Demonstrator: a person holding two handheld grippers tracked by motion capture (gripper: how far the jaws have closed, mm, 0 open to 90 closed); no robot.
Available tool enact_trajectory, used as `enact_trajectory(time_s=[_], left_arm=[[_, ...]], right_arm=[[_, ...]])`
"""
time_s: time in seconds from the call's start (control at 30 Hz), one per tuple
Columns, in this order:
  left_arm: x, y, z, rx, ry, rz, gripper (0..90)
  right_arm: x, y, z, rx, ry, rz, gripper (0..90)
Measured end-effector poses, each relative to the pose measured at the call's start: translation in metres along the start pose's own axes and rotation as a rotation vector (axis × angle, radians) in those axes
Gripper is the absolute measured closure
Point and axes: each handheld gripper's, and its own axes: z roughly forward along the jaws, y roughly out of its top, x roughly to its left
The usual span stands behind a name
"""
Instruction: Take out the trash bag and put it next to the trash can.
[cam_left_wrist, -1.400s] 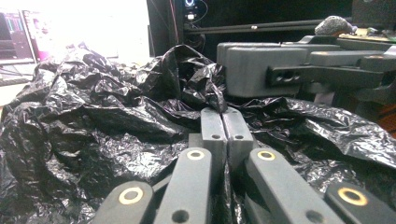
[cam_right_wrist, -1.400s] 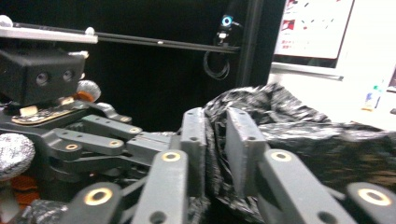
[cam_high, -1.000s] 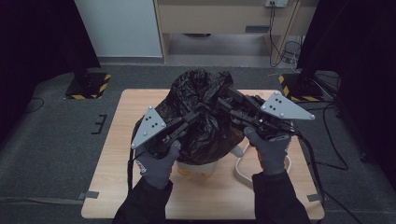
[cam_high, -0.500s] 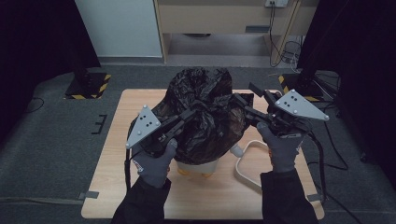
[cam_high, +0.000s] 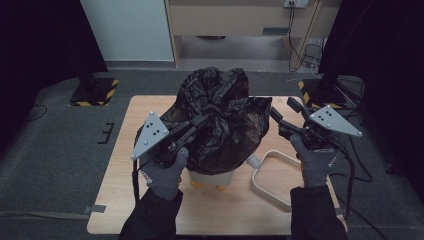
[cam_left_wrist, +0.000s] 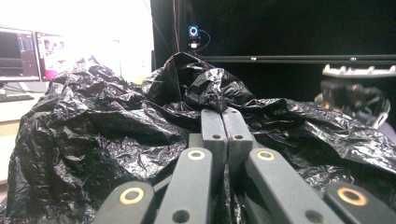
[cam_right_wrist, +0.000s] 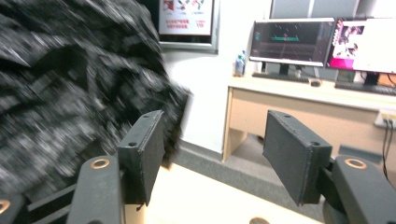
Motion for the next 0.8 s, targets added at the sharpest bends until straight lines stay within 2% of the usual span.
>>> enact_trajectory(time_s=[0.03, 0.27, 0.3, 0.4, 0.8], left_arm=[[0.0, 0.0, 0.0, -0.004, 0.001, 0.0, 89.7], [-0.001, 0.005, -0.001, -0.026, -0.003, 0.003, 89.6], [-0.001, 0.006, -0.001, -0.029, -0.003, 0.004, 89.6], [-0.001, 0.01, -0.002, -0.041, -0.004, 0.004, 89.6], [-0.002, 0.021, -0.004, -0.076, -0.005, 0.015, 89.6]], right_arm=[[0.0, 0.0, 0.0, 0.0, 0.0, 0.0, 37.9], [-0.017, -0.033, -0.009, 0.049, -0.062, 0.019, 35.7], [-0.017, -0.033, -0.009, 0.049, -0.062, 0.019, 35.7], [-0.023, -0.05, -0.013, 0.081, -0.086, 0.02, 35.2], [-0.034, -0.098, -0.019, 0.189, -0.126, 0.037, 35.1]])
